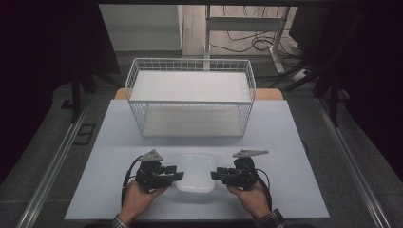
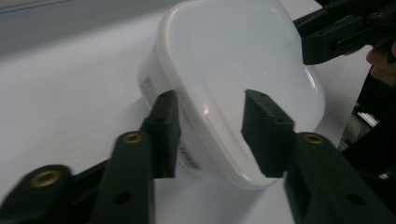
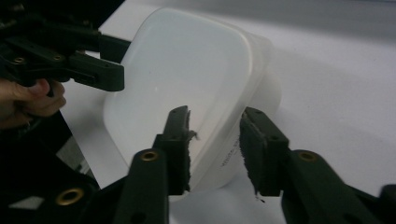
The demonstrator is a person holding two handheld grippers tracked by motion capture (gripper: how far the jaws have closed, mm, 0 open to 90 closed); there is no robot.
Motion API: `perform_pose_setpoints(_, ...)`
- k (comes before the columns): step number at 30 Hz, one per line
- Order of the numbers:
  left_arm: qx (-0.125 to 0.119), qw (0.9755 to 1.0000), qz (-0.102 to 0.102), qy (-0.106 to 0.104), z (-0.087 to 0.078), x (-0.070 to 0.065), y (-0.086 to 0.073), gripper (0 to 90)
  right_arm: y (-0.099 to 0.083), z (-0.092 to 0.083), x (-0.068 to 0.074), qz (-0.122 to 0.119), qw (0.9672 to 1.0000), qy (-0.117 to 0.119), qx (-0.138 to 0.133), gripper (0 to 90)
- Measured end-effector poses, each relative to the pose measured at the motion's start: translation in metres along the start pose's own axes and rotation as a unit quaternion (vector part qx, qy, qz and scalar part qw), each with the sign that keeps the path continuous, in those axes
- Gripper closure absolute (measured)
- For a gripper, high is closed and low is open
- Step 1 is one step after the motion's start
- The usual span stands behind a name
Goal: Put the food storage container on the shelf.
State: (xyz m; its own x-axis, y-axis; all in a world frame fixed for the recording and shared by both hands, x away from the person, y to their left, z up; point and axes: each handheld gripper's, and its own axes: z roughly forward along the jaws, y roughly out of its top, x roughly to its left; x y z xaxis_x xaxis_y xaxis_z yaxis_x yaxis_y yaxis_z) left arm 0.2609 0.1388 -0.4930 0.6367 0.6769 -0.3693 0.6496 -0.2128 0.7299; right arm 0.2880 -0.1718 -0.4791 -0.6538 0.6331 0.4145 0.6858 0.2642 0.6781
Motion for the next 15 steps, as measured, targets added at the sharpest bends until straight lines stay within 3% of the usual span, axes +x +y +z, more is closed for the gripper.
perform_pose_setpoints(8,-0.032,0.9988,-0.038,-0.004,-0.0025,0.0032,-0.0027,75.4,-0.0022,-0.0048,-0.0021,0.031,0.9987,0.001,-0.042,78.5)
perform_pose_setpoints(11,-0.035,0.9986,-0.04,-0.002,-0.0003,0.0042,-0.0032,78.1,-0.0003,-0.0071,0.0016,0.001,0.9984,-0.019,-0.053,79.1)
perform_pose_setpoints(15,-0.043,0.9984,-0.037,0.0,-0.0013,0.0046,-0.0011,78.2,0.0016,-0.0077,0.0026,-0.006,0.9981,-0.021,-0.058,79.1)
